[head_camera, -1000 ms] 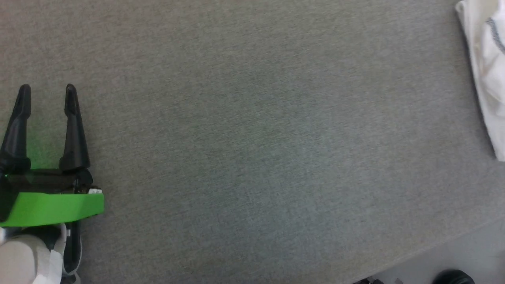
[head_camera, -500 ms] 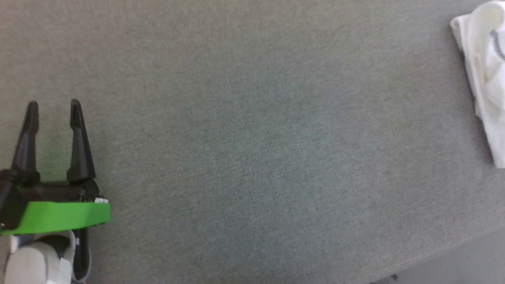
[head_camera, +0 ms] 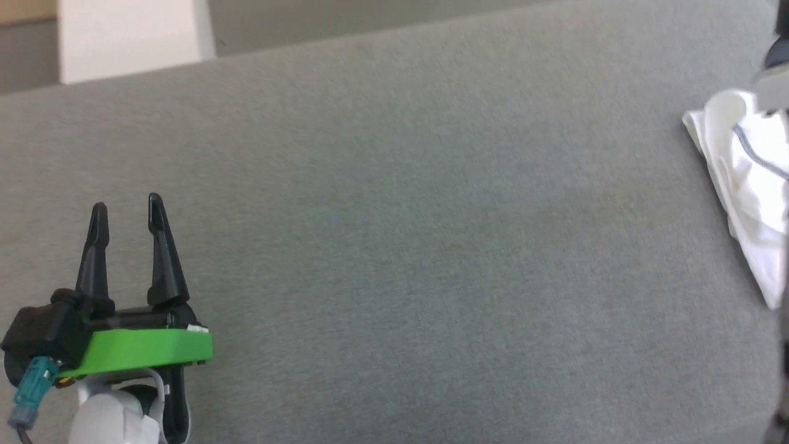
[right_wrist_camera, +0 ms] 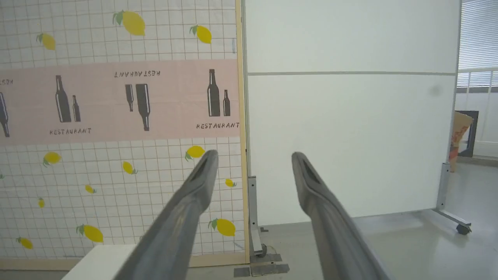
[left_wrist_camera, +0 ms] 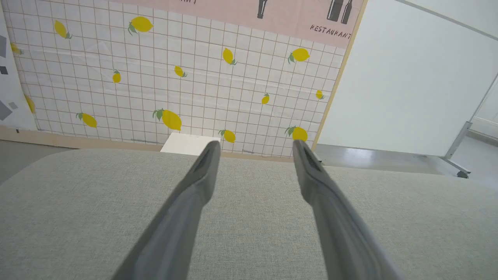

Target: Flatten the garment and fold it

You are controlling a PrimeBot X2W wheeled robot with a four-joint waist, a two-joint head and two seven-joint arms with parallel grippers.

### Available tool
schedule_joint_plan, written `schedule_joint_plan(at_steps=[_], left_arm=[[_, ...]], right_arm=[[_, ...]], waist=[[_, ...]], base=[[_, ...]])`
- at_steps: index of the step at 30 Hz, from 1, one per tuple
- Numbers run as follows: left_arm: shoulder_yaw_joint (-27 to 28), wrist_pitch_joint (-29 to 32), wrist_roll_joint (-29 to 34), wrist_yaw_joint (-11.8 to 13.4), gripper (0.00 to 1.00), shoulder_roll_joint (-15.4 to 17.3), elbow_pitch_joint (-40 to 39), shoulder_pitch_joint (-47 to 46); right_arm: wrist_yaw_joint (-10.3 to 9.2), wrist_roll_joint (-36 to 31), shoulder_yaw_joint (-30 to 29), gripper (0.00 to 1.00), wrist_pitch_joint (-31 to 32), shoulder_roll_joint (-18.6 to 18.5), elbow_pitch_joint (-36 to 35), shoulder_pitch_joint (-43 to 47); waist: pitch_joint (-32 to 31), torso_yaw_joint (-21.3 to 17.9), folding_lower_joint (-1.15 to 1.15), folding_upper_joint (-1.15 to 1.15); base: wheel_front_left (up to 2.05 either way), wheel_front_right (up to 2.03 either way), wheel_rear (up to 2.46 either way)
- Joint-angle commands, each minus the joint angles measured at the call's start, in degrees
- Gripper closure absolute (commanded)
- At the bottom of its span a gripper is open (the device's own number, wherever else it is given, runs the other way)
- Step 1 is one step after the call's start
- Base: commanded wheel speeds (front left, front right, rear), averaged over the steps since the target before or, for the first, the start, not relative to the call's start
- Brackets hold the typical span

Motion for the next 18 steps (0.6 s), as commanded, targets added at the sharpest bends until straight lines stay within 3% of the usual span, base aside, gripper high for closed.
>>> schedule_joint_plan(at_steps=[1, 4, 7, 12, 18], left_arm=[[0.16, -0.63, -0.25, 0.52, 0.0, -0.44, 0.42, 0.68], [0.27, -1.02, -0.28, 1.14, 0.0, -0.83, 1.08, 1.17], [0.32, -1.19, 0.12, 2.24, 0.0, -1.14, 2.21, 1.28], [-0.33, -0.96, 1.74, 4.29, 0.0, -1.38, 4.67, 1.24], [-3.36, -0.32, 4.97, 4.74, 0.0, -0.94, 8.5, 1.18]], right_arm=[[-0.1, -0.3, -0.07, 0.0, -1.5, 2.44, -1.58, 2.5], [-0.1, -1.18, -0.03, 0.0, -3.7, 7.74, -4.14, 6.68], [-0.1, -1.56, 0.12, 0.0, -5.24, 10.63, -5.21, 10.72], [-0.1, -1.9, 2.6, 0.0, -7.42, 11.78, -4.52, 17.93], [-0.1, -3.1, 3.76, 0.0, -9.99, 11.83, -2.08, 26.94]], waist=[[-7.09, 6.34, 0.0, 0.0], [-9.08, 7.96, 0.0, 0.0], [-11.0, 9.34, 0.0, 0.0], [-13.54, 11.37, 0.0, 0.0], [-15.56, 13.12, 0.0, 0.0]], base=[[0.0, 0.0, 0.0], [0.0, 0.0, 0.0], [0.0, 0.0, 0.0], [0.0, 0.0, 0.0], [0.0, 0.0, 0.0]])
